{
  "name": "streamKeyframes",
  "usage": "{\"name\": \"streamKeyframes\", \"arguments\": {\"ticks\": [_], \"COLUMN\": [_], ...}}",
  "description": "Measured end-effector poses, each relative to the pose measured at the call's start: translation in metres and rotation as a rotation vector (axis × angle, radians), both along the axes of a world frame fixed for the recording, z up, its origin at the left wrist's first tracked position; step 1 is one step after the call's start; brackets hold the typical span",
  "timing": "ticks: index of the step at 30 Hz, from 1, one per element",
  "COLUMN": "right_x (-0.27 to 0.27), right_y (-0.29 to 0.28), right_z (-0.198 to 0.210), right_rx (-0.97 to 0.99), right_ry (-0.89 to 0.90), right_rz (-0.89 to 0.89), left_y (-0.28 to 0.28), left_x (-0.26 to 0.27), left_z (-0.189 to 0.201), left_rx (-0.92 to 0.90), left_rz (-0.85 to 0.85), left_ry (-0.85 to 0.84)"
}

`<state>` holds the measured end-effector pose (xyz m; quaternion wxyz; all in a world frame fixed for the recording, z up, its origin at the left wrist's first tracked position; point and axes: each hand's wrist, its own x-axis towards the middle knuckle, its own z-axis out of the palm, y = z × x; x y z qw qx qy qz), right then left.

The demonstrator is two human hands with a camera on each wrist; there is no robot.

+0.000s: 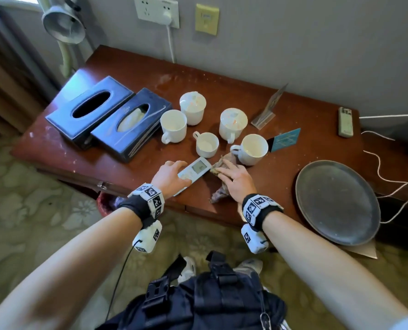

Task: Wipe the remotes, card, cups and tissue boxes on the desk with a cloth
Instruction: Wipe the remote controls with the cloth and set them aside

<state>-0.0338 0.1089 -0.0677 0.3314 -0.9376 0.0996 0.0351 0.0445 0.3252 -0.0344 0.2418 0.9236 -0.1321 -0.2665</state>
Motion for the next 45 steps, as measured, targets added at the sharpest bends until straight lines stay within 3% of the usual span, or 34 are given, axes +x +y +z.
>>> {"name": "streamKeyframes", "arguments": {"ticks": [13, 18, 29, 31, 35, 40, 45], "right_x": [-0.019, -0.025, -0.064, -0.066, -0.059, -0.056, -0.043], "right_y": [0.017, 0.014, -0.019, -0.018, -0.002, -0.007, -0.030], "right_z": [-0.028, -0.023, -0.004, -0.006, -0.023, -0.042, -0.048], "right_rx": [-0.167, -0.250, -0.062, -0.066, -0.121, -0.225, -0.155], "right_ry": [0.295, 0.215, -0.113, -0.106, 0.076, 0.013, 0.009], "right_rz": [0.019, 0.030, -0.154, -0.146, -0.041, -0.017, -0.359], "left_y": [0.006, 0.000, -0.044, -0.057, -0.069, -0.063, -0.062], "left_x": [-0.011, -0.017, -0.040, -0.047, -0.054, -0.051, -0.049], "left_z": [-0.037, -0.041, -0.050, -0.052, -0.058, -0.063, -0.062], "left_rx": [0.193, 0.177, 0.033, -0.004, -0.061, -0.104, -0.120], "left_rz": [-0.028, -0.060, -0.228, -0.244, -0.228, -0.194, -0.209], "left_ry": [-0.012, -0.052, -0.022, -0.010, -0.009, -0.026, -0.026]}}
